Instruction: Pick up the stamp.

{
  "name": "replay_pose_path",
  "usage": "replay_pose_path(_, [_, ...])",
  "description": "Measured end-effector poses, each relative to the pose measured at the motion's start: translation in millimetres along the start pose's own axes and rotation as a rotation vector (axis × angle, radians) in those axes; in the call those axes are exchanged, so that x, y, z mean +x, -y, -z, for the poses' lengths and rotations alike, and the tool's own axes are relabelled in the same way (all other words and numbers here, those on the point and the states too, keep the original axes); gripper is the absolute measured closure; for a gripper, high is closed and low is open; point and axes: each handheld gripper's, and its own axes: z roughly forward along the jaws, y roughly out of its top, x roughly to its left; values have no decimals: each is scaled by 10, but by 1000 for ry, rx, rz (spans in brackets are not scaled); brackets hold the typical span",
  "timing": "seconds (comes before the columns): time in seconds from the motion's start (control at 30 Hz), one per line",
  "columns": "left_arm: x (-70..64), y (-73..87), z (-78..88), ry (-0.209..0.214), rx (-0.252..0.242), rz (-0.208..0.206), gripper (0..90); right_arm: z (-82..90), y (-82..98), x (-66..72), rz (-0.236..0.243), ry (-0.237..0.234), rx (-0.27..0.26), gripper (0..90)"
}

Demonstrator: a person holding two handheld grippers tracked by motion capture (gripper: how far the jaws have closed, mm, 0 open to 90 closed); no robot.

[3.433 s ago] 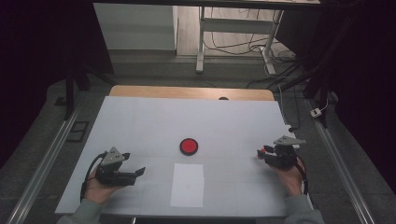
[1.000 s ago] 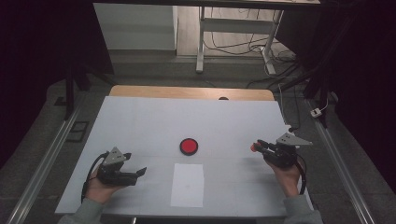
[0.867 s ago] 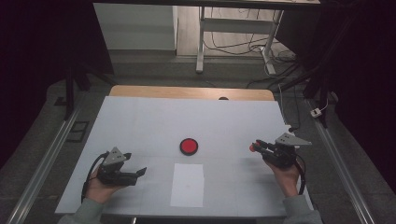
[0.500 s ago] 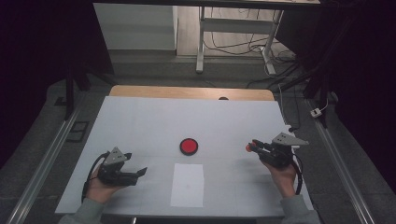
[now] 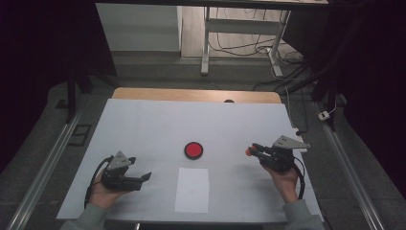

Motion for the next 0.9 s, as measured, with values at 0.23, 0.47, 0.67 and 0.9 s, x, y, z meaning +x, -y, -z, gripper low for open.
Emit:
replay_pose_path(0.23, [-4, -1, -4, 0, 2, -1, 171, -36, -12, 43, 2, -16, 0, 729])
replay_pose_path(0.47, [-10, -3, -9, 2, 2, -3, 171, -59, -22, 77, 2, -30, -4, 729])
replay_pose_path(0.67, [-11, -3, -12, 3, 4, -3, 171, -95, -33, 127, 7, -49, -7, 728])
replay_pose_path(0.9, [-13, -5, -13, 4, 4, -3, 171, -168, -65, 232, 15, -80, -12, 729])
